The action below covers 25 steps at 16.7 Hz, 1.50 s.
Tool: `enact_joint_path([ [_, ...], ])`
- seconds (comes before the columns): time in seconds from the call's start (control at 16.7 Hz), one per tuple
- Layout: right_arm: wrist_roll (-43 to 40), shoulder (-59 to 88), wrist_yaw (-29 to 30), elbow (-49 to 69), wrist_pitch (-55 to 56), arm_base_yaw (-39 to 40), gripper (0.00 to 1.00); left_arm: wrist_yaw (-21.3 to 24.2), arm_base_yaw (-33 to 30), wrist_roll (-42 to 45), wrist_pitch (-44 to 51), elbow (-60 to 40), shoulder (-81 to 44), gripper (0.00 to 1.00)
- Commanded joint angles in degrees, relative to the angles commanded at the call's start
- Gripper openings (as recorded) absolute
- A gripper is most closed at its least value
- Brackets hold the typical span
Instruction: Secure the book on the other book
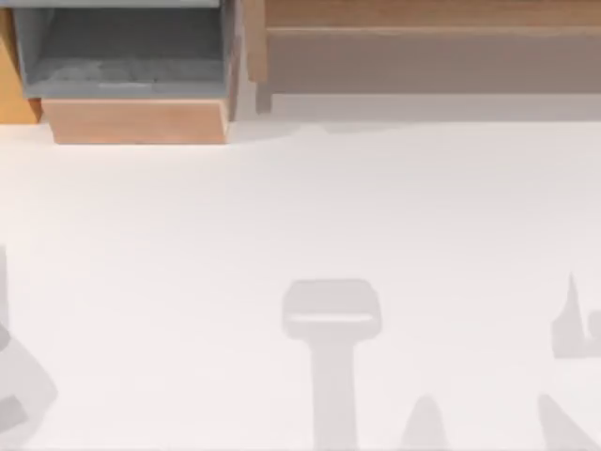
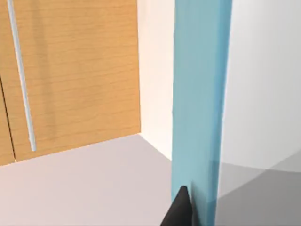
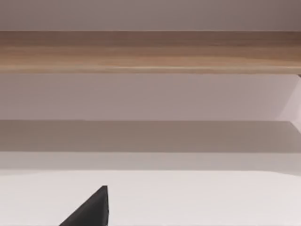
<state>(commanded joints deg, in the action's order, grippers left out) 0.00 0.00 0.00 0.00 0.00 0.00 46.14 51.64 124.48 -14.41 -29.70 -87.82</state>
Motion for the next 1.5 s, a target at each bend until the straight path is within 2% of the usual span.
enact_joint_path([
  [0.18, 0.0, 0.0, 0.0, 0.0, 0.0, 0.0, 1.0, -0.05, 2.77, 3.07, 0.77, 0.92, -0.85, 0.0],
  [0.96, 0.0, 0.0, 0.0, 0.0, 0.0, 0.0, 1.0, -0.66, 1.87, 2.18, -0.73, 0.73, -1.89, 0.0],
  [1.5, 0.0, 0.0, 0.0, 0.0, 0.0, 0.0, 1.0, -0.66, 1.87, 2.18, -0.73, 0.73, -1.89, 0.68],
])
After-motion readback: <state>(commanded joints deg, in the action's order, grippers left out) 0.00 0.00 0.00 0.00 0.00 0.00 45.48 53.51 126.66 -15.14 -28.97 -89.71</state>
